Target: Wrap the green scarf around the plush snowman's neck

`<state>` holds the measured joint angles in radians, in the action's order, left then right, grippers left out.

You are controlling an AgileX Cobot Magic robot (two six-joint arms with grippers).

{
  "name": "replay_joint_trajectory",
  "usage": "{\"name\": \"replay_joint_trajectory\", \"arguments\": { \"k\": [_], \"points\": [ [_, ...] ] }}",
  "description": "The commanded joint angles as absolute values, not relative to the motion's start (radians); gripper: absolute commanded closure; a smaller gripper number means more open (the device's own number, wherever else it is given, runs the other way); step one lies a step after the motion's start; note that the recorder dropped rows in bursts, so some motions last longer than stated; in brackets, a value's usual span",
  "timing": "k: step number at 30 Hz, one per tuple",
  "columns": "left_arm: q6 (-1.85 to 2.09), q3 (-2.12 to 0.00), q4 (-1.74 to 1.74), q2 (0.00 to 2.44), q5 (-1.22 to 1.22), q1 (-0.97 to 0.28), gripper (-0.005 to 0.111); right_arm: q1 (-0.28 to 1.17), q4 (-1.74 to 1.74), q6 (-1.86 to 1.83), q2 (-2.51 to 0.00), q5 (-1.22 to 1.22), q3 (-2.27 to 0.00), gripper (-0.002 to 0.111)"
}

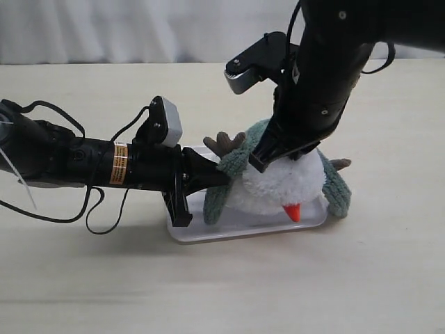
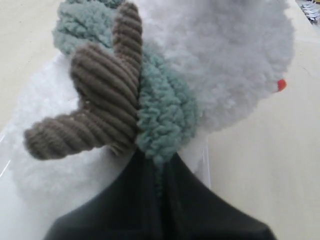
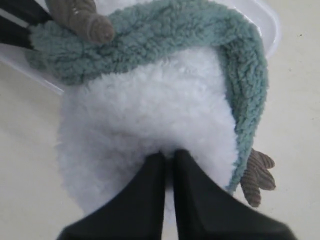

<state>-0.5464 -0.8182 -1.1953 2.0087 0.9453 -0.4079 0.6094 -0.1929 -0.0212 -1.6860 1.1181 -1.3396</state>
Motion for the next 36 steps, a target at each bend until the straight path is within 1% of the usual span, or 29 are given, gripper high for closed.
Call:
{"name": "replay_joint_trajectory", "arguments": {
  "k": [1,8,13,17,22,24,25,27,31,34,36],
  "points": [
    [-0.555,-0.822,-1.183,2.001,0.95,-0.403,0.107,0.607,-0.219,0.0,-1.711,1.068,-1.322,0.104],
    [-0.741,-0.822,-1.256,2.001,1.077,-0.405,0.107,0.605,-0.219,0.0,-1.762,0.98,-1.325,0.104],
    [-0.958,-0.822,-1.296,2.001,1.079,-0.407,0.107,0.605,-0.219,0.0,-1.765,0.984,-1.352,0.104],
    [-0.97,-0.831,-1.267,2.001,1.011,-0.407,0.107,0.605,-0.219,0.0,-1.765,1.013,-1.365,0.104],
    [-0.972,-0.833,-1.11,2.001,0.827,-0.407,0.106,0.605,-0.219,-0.01,-1.765,1.014,-1.407,0.104],
    [-0.941,-0.838,-1.086,2.001,0.792,-0.405,0.1,0.605,-0.223,-0.013,-1.765,1.002,-1.431,0.104],
    [-0.938,-0.841,-1.085,2.001,0.791,-0.402,0.095,0.605,-0.223,-0.013,-1.765,0.986,-1.437,0.104],
    [-0.937,-0.848,-1.072,2.001,0.793,-0.397,0.084,0.605,-0.223,-0.014,-1.765,0.943,-1.439,0.104],
    [-0.935,-0.851,-1.069,2.001,0.797,-0.381,0.056,0.601,-0.294,0.016,-1.801,0.895,-1.441,0.104],
    [-0.959,-0.851,-1.119,2.001,0.799,-0.361,0.048,0.574,-0.303,0.039,-1.847,0.903,-1.461,0.104],
    [-0.978,-0.851,-1.137,2.001,0.804,-0.349,0.047,0.559,-0.301,0.039,-1.866,0.916,-1.486,0.104]
  ]
}}
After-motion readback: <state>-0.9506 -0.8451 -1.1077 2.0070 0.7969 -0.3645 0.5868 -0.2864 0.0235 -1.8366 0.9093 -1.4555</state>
